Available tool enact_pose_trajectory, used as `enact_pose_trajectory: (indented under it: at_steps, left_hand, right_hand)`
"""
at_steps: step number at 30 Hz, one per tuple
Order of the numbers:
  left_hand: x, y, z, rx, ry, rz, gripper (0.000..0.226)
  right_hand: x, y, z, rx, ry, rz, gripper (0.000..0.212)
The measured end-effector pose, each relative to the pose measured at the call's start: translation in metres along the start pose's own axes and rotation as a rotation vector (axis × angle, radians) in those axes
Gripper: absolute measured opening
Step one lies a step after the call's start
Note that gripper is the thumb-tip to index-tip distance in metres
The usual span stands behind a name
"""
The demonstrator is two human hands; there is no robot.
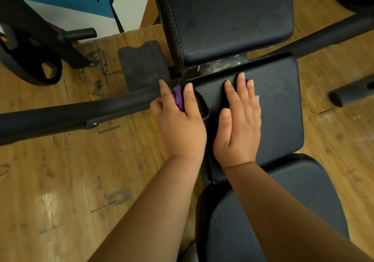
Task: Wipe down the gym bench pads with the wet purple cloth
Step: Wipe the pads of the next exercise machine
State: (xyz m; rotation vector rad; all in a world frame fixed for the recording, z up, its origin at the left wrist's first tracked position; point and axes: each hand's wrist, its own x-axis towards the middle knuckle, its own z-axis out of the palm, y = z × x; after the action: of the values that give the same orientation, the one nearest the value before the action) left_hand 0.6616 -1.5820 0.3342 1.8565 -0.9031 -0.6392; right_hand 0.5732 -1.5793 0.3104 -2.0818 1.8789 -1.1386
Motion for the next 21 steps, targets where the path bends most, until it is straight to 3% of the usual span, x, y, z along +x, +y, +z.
enact_pose_trajectory:
  at_steps: [5,12,16,21]
  left_hand:
    - [-0.006,0.015,0.01,-0.059,-0.037,-0.059,0.063]
    - [0.01,0.011,0.007,-0.145,-0.085,-0.091,0.022]
    - [-0.007,0.001,0.004,-0.096,-0.063,0.028,0.029]
    - [0.02,0.012,0.008,-0.124,-0.078,-0.106,0.035]
  right_hand:
    - [0.001,0.0,0.001,-0.005,0.015,0.003,0.062]
    - [0.0,0.0,0.001,0.014,0.02,-0.004,0.062]
    - [0.0,-0.001,0.0,0.017,0.023,-0.007,0.062]
    - [-0.001,0.0,0.001,0.024,0.028,-0.005,0.063]
